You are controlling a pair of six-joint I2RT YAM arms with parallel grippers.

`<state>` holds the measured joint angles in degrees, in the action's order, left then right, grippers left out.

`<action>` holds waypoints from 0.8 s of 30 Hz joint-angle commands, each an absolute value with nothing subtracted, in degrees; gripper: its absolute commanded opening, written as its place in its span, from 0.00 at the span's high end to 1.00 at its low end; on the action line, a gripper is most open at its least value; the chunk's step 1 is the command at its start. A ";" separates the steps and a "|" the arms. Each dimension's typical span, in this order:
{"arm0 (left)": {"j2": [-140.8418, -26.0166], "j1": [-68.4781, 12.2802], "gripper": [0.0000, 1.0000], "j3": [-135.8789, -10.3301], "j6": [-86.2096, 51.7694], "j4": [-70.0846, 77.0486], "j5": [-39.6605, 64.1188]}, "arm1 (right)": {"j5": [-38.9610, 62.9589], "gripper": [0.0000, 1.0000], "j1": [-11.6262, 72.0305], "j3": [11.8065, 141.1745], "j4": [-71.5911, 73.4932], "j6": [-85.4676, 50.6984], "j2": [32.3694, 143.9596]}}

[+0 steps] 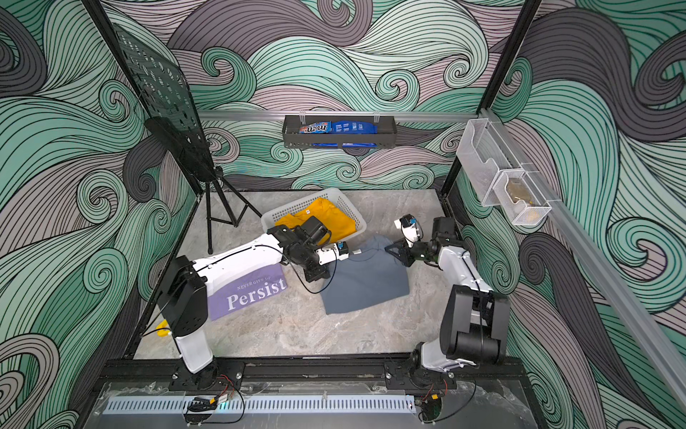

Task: Put the folded t-shirts into the basket
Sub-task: Pick up the T-shirt from the center of the board, then place the T-shirt in the bin.

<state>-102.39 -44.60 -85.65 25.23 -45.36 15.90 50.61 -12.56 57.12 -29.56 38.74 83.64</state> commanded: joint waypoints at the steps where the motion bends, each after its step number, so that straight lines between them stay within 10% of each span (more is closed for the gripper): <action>1: -98.19 -43.16 1.00 -88.67 27.80 -50.83 15.82 | 59.05 1.00 -11.57 61.06 -29.14 33.68 80.34; 10: -90.20 -38.60 1.00 -96.19 30.03 -57.56 9.93 | 57.39 1.00 -1.48 66.61 -11.03 12.44 74.32; 24: -88.89 -26.14 1.00 -104.96 30.00 -60.06 5.46 | 47.48 1.00 12.07 89.20 -2.54 -0.57 94.74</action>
<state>-87.66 -27.59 -102.08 29.41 -58.76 6.61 49.60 10.92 85.91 -5.32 3.07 91.42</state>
